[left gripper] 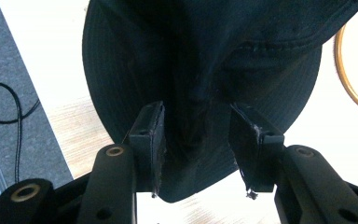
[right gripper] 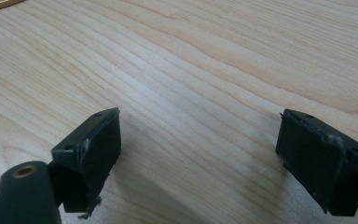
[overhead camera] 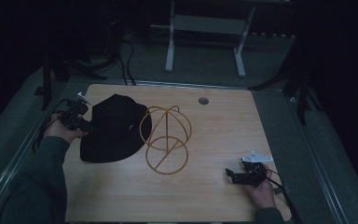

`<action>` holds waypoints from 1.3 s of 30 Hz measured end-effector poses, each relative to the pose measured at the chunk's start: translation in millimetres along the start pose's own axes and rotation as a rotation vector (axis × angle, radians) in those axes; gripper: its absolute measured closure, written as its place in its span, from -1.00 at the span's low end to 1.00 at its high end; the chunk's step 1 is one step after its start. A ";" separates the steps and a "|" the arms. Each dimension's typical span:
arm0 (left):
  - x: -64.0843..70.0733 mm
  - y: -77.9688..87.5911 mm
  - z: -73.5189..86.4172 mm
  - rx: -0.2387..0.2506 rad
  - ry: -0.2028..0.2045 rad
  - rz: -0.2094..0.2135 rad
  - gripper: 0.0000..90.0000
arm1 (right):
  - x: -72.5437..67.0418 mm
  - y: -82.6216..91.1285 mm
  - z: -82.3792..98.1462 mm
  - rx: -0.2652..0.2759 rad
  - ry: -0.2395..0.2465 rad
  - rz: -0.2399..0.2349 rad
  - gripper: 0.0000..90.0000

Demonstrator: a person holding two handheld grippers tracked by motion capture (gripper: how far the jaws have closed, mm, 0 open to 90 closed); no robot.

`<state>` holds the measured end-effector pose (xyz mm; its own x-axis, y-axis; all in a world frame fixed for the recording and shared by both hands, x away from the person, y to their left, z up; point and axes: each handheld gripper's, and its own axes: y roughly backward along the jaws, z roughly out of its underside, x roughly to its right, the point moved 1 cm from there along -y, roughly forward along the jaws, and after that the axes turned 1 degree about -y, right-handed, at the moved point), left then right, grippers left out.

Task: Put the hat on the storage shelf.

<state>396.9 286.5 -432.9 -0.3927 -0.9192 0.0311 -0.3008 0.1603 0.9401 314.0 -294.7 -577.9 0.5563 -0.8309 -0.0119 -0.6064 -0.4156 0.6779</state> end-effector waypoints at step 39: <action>0.0 -38.6 -32.8 -0.224 -0.056 0.040 0.95 | -0.2 0.2 0.1 -0.001 -0.001 -0.001 -0.69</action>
<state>437.1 268.5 -458.1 -0.4498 -0.8913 0.0570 -0.0858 0.1067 0.9906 313.7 -294.7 -577.8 0.5561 -0.8310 -0.0129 -0.6057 -0.4158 0.6784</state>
